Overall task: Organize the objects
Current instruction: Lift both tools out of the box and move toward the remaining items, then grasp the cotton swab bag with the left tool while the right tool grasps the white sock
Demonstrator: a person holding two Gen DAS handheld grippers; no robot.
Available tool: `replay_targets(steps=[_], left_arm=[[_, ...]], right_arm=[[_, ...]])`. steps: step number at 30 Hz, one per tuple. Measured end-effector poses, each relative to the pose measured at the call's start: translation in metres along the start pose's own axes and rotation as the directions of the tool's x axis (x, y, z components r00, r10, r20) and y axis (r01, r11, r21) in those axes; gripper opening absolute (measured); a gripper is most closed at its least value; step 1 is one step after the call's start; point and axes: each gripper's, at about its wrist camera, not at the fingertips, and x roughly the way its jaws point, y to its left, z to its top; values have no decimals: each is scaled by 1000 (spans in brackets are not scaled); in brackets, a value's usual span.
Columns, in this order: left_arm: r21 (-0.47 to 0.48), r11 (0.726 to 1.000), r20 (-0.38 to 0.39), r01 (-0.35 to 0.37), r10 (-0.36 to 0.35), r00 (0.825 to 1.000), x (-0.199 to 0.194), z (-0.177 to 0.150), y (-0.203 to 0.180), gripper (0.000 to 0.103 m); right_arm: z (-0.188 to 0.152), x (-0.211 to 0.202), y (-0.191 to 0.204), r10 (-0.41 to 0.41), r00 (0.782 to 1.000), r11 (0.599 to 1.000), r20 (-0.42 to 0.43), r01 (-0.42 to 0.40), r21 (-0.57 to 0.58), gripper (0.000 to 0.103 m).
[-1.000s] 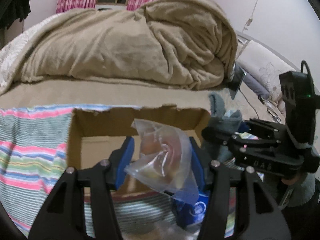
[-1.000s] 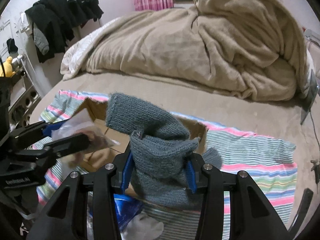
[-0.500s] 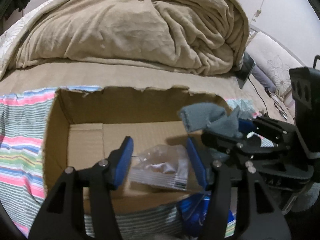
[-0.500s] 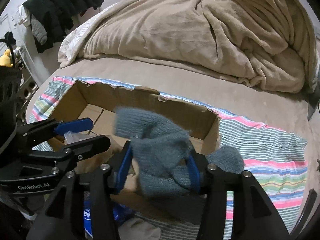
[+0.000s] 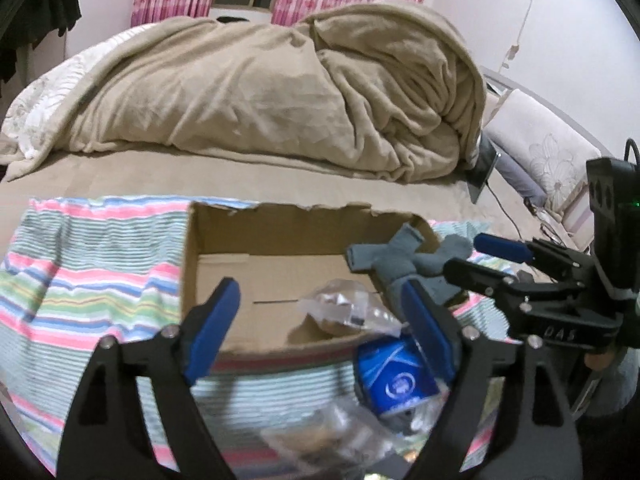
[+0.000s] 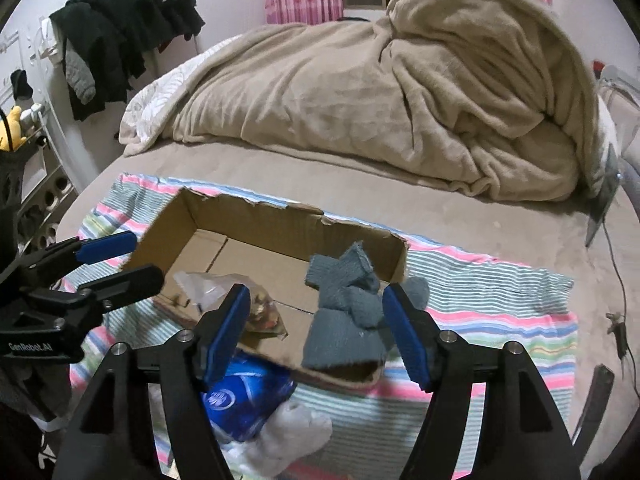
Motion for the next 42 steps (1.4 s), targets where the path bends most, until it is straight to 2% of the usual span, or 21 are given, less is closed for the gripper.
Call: replay_targets(steps=[2, 8, 17, 28, 34, 42], left_arm=[[1, 1000, 13, -3, 3, 1000, -11, -3, 1, 92], [5, 1000, 28, -8, 8, 1000, -40, -18, 3, 93], [28, 999, -22, -33, 34, 999, -49, -53, 9, 94], [57, 997, -105, -42, 48, 993, -37, -88, 10, 94], [146, 988, -158, -52, 75, 984, -21, -108, -2, 94], [274, 957, -198, -96, 154, 968, 7, -123, -15, 94]], right_arm=[[-1, -10, 3, -4, 1000, 1000, 11, 4, 0, 72], [-9, -37, 14, -6, 999, 1000, 35, 5, 7, 72], [-36, -50, 23, -10, 1000, 999, 12, 10, 34, 72], [-73, -38, 16, -4, 998, 995, -58, 10, 97, 72], [-90, -29, 10, 7, 996, 992, -91, 4, 123, 72], [-105, -18, 3, 18, 992, 988, -126, 2, 157, 72]])
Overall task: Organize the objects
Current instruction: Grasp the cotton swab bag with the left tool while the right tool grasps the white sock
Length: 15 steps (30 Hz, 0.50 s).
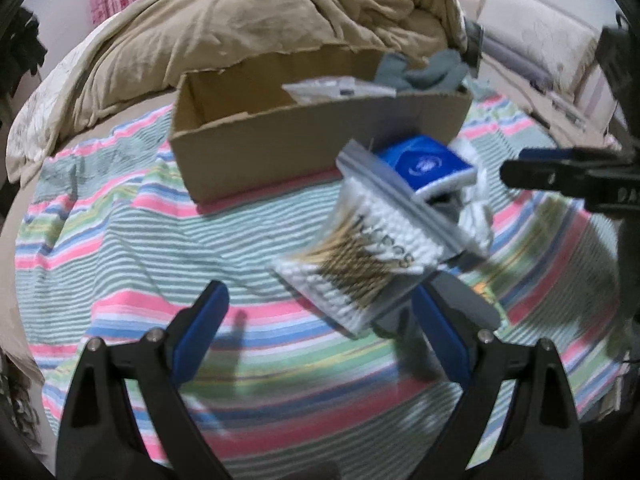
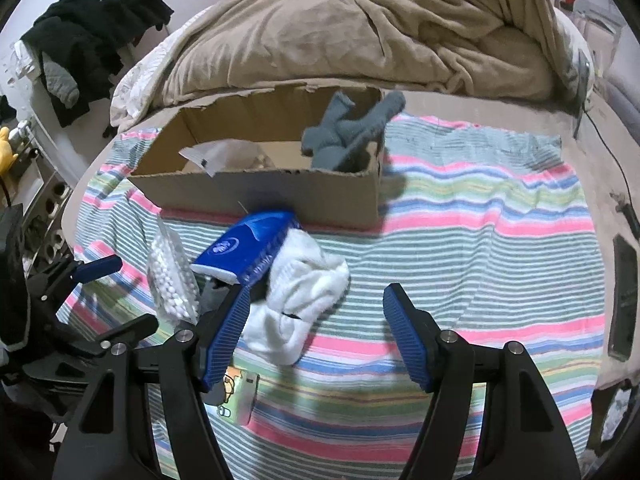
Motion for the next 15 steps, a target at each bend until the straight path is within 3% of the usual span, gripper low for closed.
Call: replay_targets(steps=[8, 15], left_arm=[[97, 993, 3, -65, 65, 998, 16, 4, -15, 94], [-6, 1000, -9, -19, 19, 1000, 26, 10, 5, 92]], right_arm=[[-2, 12, -7, 12, 1000, 1000, -23, -11, 24, 72], [-2, 29, -5, 47, 998, 998, -52, -46, 33, 72]])
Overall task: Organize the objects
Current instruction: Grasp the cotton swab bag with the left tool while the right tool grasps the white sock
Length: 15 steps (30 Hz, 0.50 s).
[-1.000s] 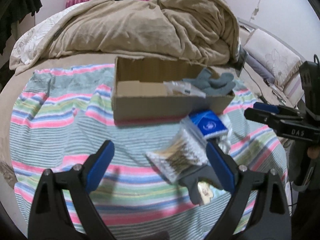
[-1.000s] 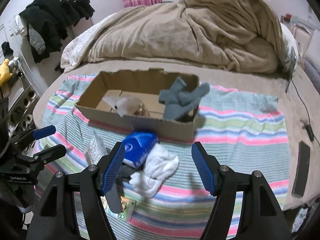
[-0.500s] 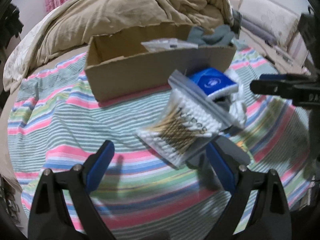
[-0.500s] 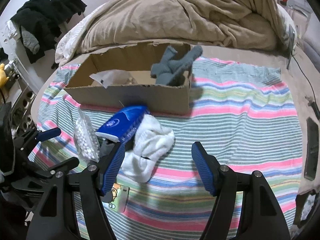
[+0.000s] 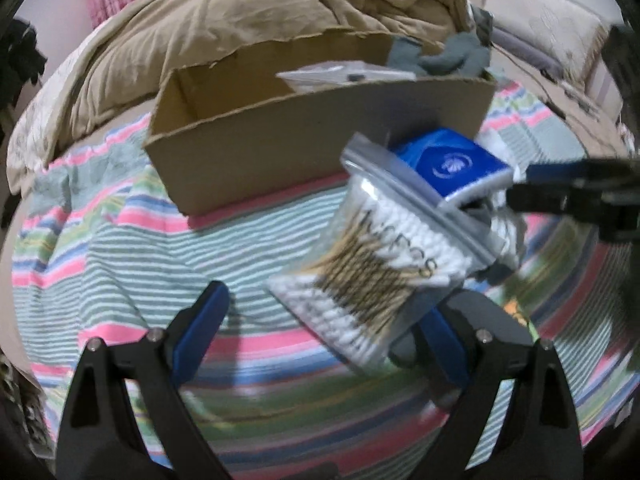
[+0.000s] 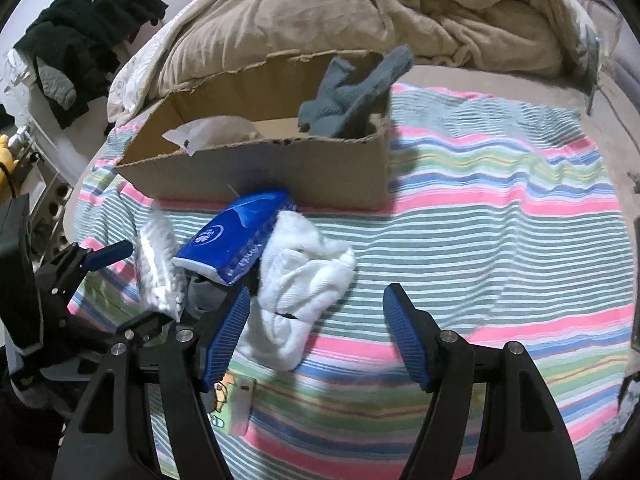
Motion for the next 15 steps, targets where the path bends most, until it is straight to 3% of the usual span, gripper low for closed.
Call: replay_targets(steps=[4, 8, 15], left_arm=[[-32, 999, 1, 41, -41, 999, 3, 5, 5, 75], [-55, 995, 11, 81, -81, 997, 2, 7, 8, 65], [-70, 989, 45, 131, -128, 991, -9, 6, 11, 58]], right_arm=[[1, 13, 4, 14, 1000, 1000, -22, -14, 2, 72], [2, 18, 6, 24, 999, 1000, -30, -23, 7, 53], [1, 5, 7, 37, 999, 999, -5, -37, 0, 36]])
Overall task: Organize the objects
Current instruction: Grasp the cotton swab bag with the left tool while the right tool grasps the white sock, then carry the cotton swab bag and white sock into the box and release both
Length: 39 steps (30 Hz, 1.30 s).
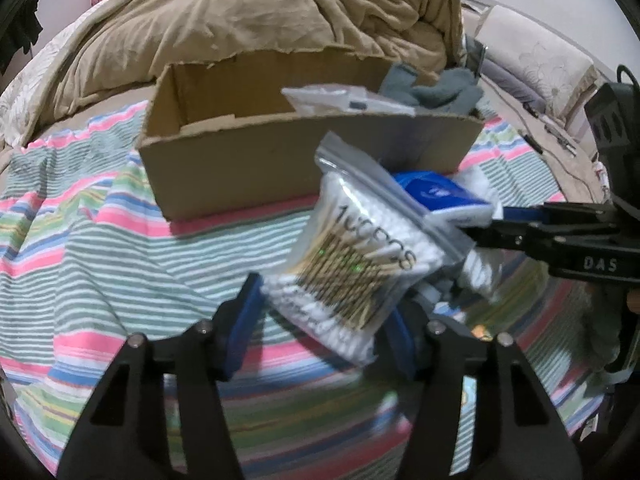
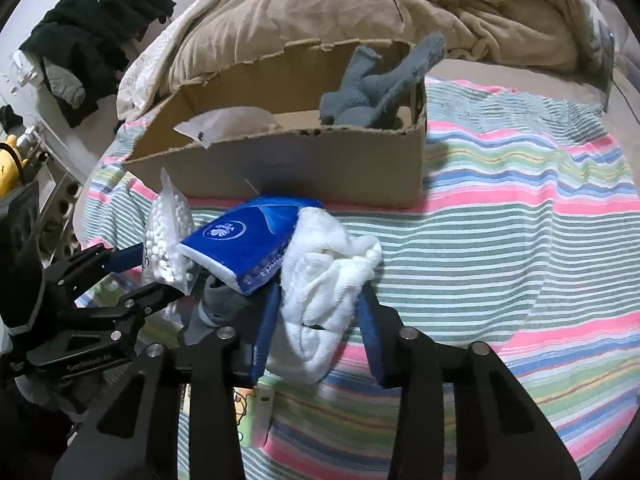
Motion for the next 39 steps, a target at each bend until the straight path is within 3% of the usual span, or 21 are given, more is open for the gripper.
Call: replay_targets(steps=[16, 22, 30, 39], left_arm=[[-68, 998, 107, 16, -8, 994, -62, 14, 8, 58], [-107, 993, 118, 56, -44, 992, -70, 29, 18, 58], [-118, 993, 163, 31, -12, 987, -84, 64, 34, 58], [-177, 984, 150, 31, -4, 989, -72, 90, 57, 58]], right_arm=[[11, -60, 15, -27, 991, 999, 129, 33, -40, 36], [25, -72, 22, -51, 984, 995, 169, 63, -72, 36], [57, -79, 32, -54, 974, 987, 220, 85, -133, 36], [90, -76, 40, -68, 964, 976, 257, 117, -182, 36]])
